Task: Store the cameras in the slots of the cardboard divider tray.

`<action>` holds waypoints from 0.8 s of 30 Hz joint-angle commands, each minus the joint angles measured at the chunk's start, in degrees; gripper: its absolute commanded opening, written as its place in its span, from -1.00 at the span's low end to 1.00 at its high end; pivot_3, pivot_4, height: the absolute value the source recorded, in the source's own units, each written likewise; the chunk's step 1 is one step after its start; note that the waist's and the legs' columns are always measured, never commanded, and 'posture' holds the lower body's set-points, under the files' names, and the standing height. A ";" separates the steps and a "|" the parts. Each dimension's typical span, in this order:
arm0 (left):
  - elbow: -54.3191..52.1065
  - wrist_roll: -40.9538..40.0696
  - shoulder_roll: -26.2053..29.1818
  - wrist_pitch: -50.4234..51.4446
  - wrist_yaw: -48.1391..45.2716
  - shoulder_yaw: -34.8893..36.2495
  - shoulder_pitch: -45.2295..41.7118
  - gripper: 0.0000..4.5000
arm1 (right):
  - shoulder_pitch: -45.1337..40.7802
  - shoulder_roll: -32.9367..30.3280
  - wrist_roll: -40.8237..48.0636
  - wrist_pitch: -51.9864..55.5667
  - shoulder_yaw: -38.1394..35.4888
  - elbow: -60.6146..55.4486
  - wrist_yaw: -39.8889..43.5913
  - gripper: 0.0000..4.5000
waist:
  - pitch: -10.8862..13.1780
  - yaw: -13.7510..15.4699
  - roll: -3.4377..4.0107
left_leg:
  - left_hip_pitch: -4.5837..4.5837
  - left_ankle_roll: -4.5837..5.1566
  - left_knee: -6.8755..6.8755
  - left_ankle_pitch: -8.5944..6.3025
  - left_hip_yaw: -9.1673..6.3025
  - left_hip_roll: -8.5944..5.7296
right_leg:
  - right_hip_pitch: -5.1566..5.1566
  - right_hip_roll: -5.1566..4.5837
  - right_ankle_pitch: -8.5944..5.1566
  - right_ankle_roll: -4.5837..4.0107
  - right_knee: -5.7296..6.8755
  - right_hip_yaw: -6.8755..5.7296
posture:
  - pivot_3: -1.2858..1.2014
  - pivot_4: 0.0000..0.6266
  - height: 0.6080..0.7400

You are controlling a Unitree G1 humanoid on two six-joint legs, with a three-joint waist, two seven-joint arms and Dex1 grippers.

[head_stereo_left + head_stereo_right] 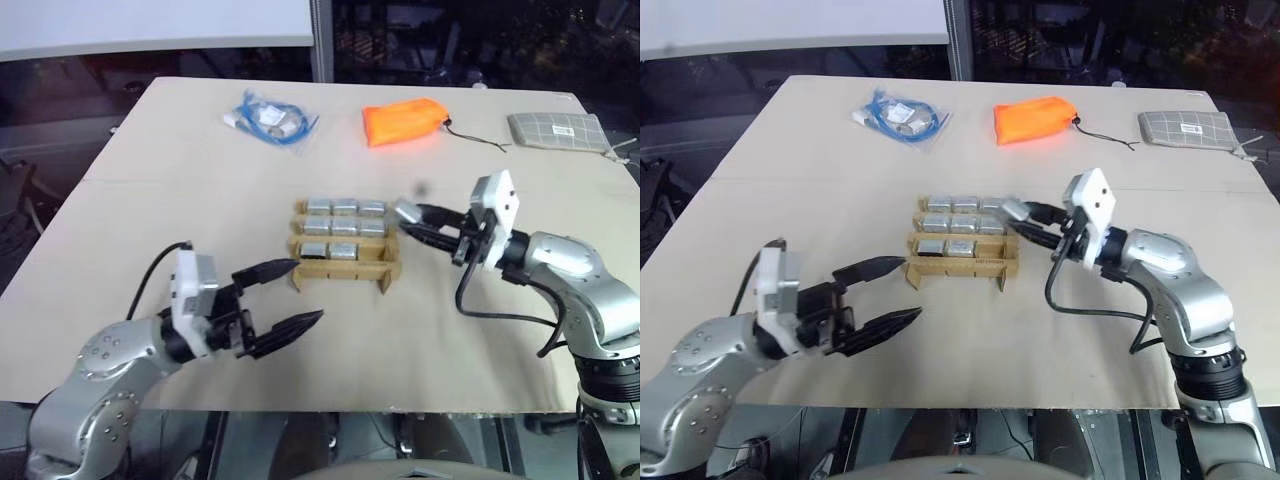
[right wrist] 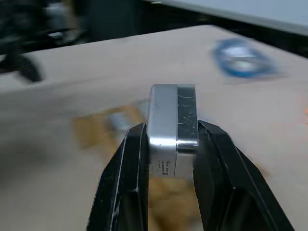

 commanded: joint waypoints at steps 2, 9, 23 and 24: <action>-2.32 -4.54 2.30 1.04 -0.91 7.70 5.98 1.00 | -3.83 -0.22 -2.73 -7.81 4.36 5.06 7.60 -0.68 | 0.01 -0.06 -0.02 | 0.01 0.00 0.02 0.01 0.00 -0.04 | 0.00 -0.08 -0.02 -0.03 0.03 -0.02 | 0.03 -0.52 1.00; -6.72 -6.42 2.01 2.02 4.42 7.79 8.53 1.00 | -8.01 2.75 -7.17 -14.52 8.63 14.51 10.78 -0.68 | 0.01 0.05 -0.02 | 0.03 -0.01 0.01 0.01 -0.01 -0.03 | 0.01 -0.07 -0.02 -0.04 0.05 -0.04 | 0.03 -0.52 1.00; -8.18 -6.31 1.86 0.87 6.89 7.33 10.48 1.00 | -10.14 3.57 -17.16 -30.68 13.47 31.56 18.35 -0.68 | 0.01 -0.08 -0.01 | 0.07 -0.03 -0.01 0.01 0.02 -0.06 | 0.01 -0.07 -0.01 -0.03 0.06 -0.04 | 0.03 -0.52 1.00; -8.02 -6.24 1.82 0.62 6.58 7.49 10.79 1.00 | -10.45 3.72 -17.54 -31.58 13.63 32.45 18.61 -0.68 | 0.01 -0.09 -0.01 | 0.09 -0.03 -0.01 0.01 0.02 -0.06 | 0.03 -0.06 -0.01 -0.03 0.06 -0.04 | 0.03 -0.52 1.00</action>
